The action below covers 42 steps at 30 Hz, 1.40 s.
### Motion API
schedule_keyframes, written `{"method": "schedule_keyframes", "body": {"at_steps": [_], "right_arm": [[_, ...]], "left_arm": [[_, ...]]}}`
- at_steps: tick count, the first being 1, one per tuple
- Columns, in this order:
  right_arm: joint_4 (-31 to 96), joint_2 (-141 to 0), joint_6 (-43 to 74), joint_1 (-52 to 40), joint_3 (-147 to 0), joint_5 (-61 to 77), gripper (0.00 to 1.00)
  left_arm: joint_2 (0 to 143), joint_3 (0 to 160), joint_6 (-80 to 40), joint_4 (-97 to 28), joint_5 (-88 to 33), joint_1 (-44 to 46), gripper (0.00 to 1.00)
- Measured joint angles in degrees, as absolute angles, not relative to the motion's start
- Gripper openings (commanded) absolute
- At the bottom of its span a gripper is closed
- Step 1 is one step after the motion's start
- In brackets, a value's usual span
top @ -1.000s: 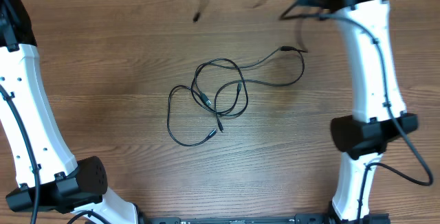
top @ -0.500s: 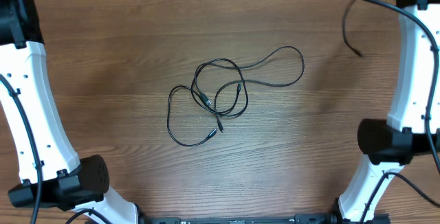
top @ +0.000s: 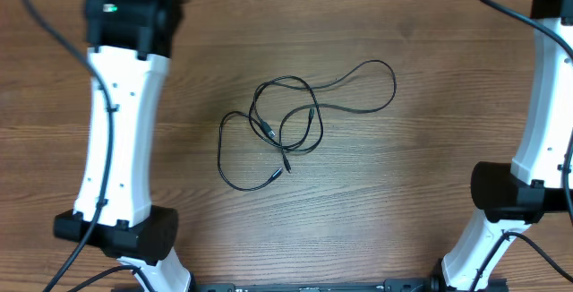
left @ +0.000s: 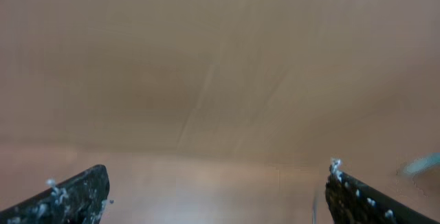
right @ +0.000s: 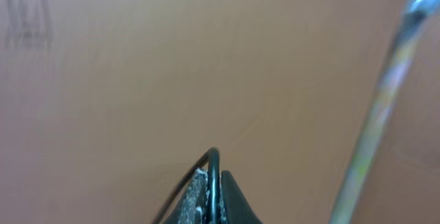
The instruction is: Untangle cables
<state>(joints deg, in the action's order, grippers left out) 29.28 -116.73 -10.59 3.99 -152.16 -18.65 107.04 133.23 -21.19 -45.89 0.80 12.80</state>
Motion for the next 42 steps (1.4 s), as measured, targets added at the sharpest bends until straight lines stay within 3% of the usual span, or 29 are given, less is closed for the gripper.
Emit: {"method": "schedule_keyframes", "body": {"at_steps": [13, 21, 26, 31, 36, 42], "right_arm": [[-8.8, -128.11, -22.65, 21.21, -152.75, -15.38, 0.04], [-12.45, -141.78, -24.1, 26.81, -152.64, -12.86, 0.04], [-5.06, -147.39, -21.89, 29.71, -152.59, -12.25, 0.04], [12.95, -152.75, -8.6, 32.21, -152.59, -10.57, 0.04], [28.42, -156.79, 15.2, 33.34, -152.42, -8.27, 0.04], [32.01, -157.03, 44.07, 33.32, -152.4, 0.47, 0.04]], "left_arm": [[107.96, 133.16, -18.33, -56.82, 11.73, 19.16, 1.0], [108.03, 133.16, -17.78, -57.93, 12.51, 19.27, 1.0], [108.03, 133.16, -17.78, -57.93, 12.67, 19.27, 1.0], [108.31, 133.16, -18.17, -58.67, 12.69, 19.27, 1.0], [108.92, 133.16, -18.52, -60.64, 12.67, 19.27, 1.0], [109.03, 133.16, -19.14, -63.55, 12.67, 19.31, 1.0]]}}
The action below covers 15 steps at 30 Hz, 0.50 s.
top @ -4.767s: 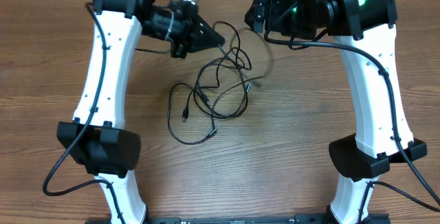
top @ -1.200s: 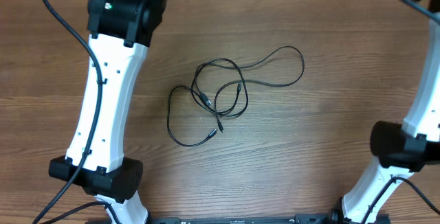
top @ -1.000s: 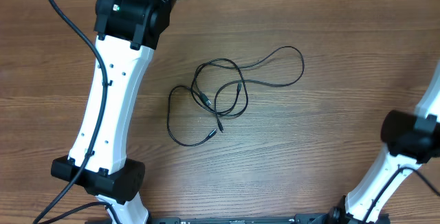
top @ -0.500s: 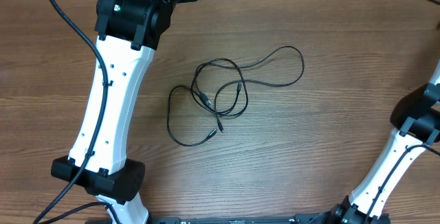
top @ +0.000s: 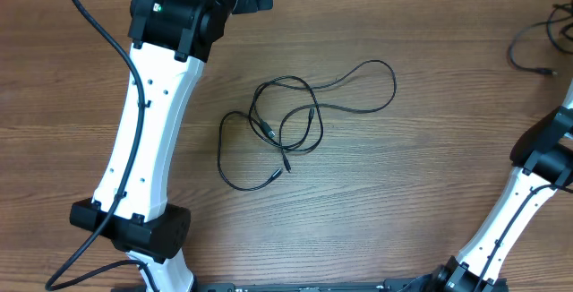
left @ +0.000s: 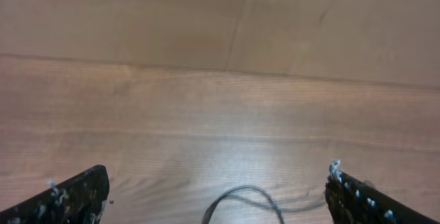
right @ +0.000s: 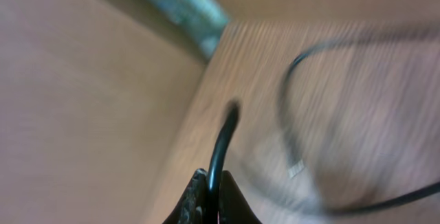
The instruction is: Untangle cables
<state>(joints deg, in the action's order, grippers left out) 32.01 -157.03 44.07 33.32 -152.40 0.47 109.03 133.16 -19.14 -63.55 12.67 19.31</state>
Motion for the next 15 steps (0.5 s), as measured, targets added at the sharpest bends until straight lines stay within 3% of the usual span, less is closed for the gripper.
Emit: {"method": "schedule_keyframes", "body": {"at_steps": [6, 15], "right_arm": [[34.39, -157.03, 66.52, 33.23, -152.4, 5.1, 0.04], [40.03, -157.03, 66.24, 33.71, -152.4, -5.65, 0.04]], "left_arm": [[109.03, 133.16, -19.14, -66.02, 12.67, 19.42, 1.0], [109.03, 133.16, -19.11, -68.38, 12.67, 19.42, 1.0]]}}
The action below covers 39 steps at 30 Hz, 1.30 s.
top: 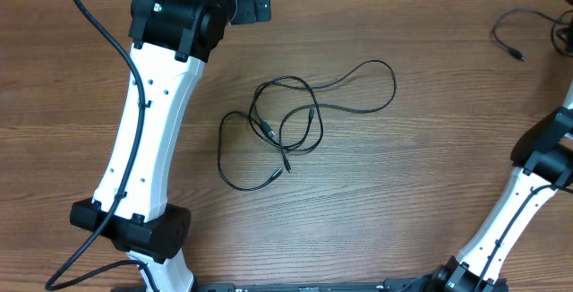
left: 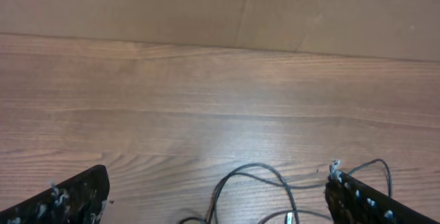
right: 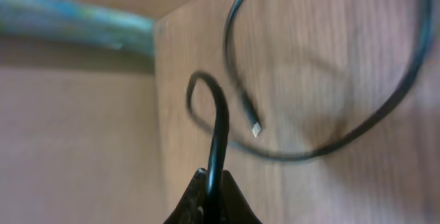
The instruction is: Untangle cables
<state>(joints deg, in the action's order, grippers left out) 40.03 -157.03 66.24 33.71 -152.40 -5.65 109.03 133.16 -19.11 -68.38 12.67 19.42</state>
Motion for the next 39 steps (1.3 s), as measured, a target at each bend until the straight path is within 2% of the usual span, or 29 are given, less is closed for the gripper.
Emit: {"method": "schedule_keyframes", "body": {"at_steps": [4, 10, 16, 30, 37, 39], "right_arm": [[34.61, -157.03, 61.8, 35.33, -152.4, -9.47, 0.04], [23.68, -157.03, 48.82, 38.89, -152.4, -12.29, 0.04], [22.57, -157.03, 38.63, 40.1, -152.4, -15.0, 0.04], [26.22, -162.23, 34.72, 38.04, -152.4, -14.41, 0.04], [24.53, -166.98, 34.65, 33.74, -152.4, -10.74, 0.04], [22.48, -167.22, 34.54, 31.92, -152.4, -10.48, 0.06]], "left_arm": [[109.03, 133.16, -19.11, -69.04, 12.67, 19.42, 1.0], [109.03, 133.16, -19.11, -69.19, 12.67, 19.55, 1.0], [109.03, 133.16, -19.11, -69.93, 12.64, 20.27, 1.0], [109.03, 133.16, -19.55, -69.84, 12.23, 20.29, 1.0], [109.03, 133.16, -20.1, -69.56, 12.19, 21.26, 1.0], [109.03, 133.16, -20.47, -69.56, 12.19, 21.41, 1.0]]}}
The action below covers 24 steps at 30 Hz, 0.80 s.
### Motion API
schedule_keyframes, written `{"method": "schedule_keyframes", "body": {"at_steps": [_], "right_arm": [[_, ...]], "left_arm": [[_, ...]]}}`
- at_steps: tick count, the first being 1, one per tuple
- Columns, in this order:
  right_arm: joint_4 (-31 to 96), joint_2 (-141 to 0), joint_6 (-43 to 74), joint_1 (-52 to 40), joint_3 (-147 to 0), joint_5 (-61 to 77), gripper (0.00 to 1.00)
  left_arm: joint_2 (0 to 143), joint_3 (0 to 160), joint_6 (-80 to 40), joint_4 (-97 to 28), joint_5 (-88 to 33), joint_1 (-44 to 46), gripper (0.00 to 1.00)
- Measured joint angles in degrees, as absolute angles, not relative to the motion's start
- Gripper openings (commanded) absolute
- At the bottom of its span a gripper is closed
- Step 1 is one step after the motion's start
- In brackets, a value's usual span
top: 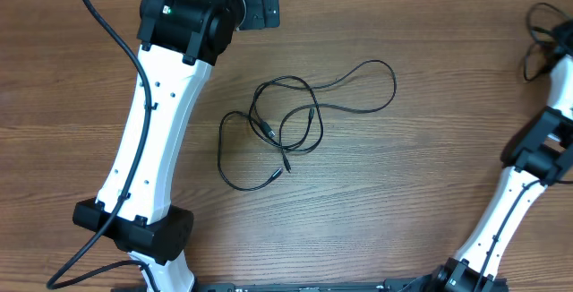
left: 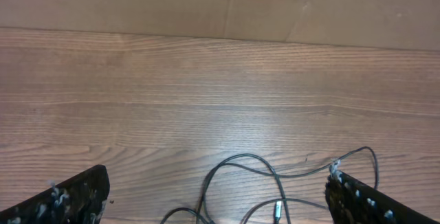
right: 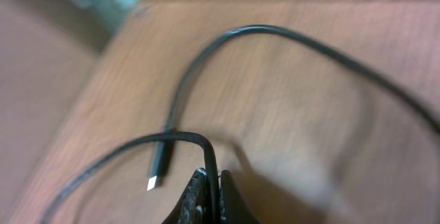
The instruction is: Untangle cables
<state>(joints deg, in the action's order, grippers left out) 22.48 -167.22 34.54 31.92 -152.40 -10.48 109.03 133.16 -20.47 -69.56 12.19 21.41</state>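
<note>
A tangle of thin black cable [top: 291, 126] lies in loops on the middle of the wooden table; its far loops [left: 256, 162] and a small plug [left: 277, 211] show in the left wrist view. My left gripper [left: 216, 198] hangs open and wide beyond the tangle, holding nothing; overhead it is the left gripper [top: 260, 4] at the table's far side. My right gripper [right: 212, 186] is shut on a second black cable [right: 275, 35], whose plug end [right: 159, 165] hangs over the wood. Overhead, that held cable [top: 535, 25] curls at the far right edge.
A brown cardboard wall [left: 220, 4] runs along the table's far edge. The white left arm [top: 148, 140] slants across the table's left part. The right arm [top: 537, 153] stands at the right edge. A blurred teal bar sits past the table corner.
The held cable has shifted right overhead, its end now against the frame's right edge. More of the tangle's loops show under the open left gripper, which has moved slightly toward them.
At first the left gripper faced the cardboard wall at the far left and the right gripper, shut on a cable, faced a blank surface. Then the left gripper stood open above the table's far middle while the held cable lay at the far right corner, where it is now.
</note>
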Motion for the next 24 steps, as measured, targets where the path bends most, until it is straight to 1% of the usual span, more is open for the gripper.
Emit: {"method": "schedule_keyframes", "body": {"at_steps": [1, 3, 5, 6, 7, 8, 12, 16, 20, 24], "right_arm": [[21.5, -167.22, 34.54, 31.05, -152.4, -10.41, 0.08], [20.29, -167.22, 34.35, 29.26, -152.4, -10.28, 0.13], [20.38, -167.22, 34.37, 27.46, -152.4, -10.33, 0.32], [20.73, -167.22, 34.57, 26.63, -152.4, -10.44, 0.48], [20.91, -167.22, 34.52, 26.02, -152.4, -10.46, 0.67], [20.91, -167.22, 34.39, 25.71, -152.4, -10.46, 0.99], [21.5, -167.22, 33.71, 25.58, -152.4, -10.28, 1.0], [25.5, -166.98, 30.17, 26.83, -152.75, -10.37, 1.0], [35.31, -163.98, 26.3, 28.36, -153.47, -10.74, 1.0], [46.09, -157.34, 25.02, 28.82, -153.8, -11.0, 1.0]], "left_arm": [[109.03, 133.16, -20.69, -69.56, 12.05, 21.41, 1.0], [109.03, 133.16, -20.86, -69.56, 12.03, 21.41, 1.0], [109.03, 133.16, -20.91, -69.56, 12.03, 21.41, 1.0], [109.03, 133.16, -20.95, -69.56, 12.05, 21.41, 1.0], [109.03, 133.16, -20.99, -69.56, 12.03, 21.41, 1.0], [109.03, 133.16, -21.02, -69.6, 12.03, 21.41, 1.0], [109.03, 133.16, -21.02, -69.67, 12.03, 21.41, 1.0], [109.03, 133.16, -20.99, -69.67, 12.03, 21.41, 1.0], [109.03, 133.16, -21.04, -70.22, 12.05, 21.41, 1.0], [109.03, 133.16, -21.65, -71.85, 12.08, 21.41, 1.0]]}}
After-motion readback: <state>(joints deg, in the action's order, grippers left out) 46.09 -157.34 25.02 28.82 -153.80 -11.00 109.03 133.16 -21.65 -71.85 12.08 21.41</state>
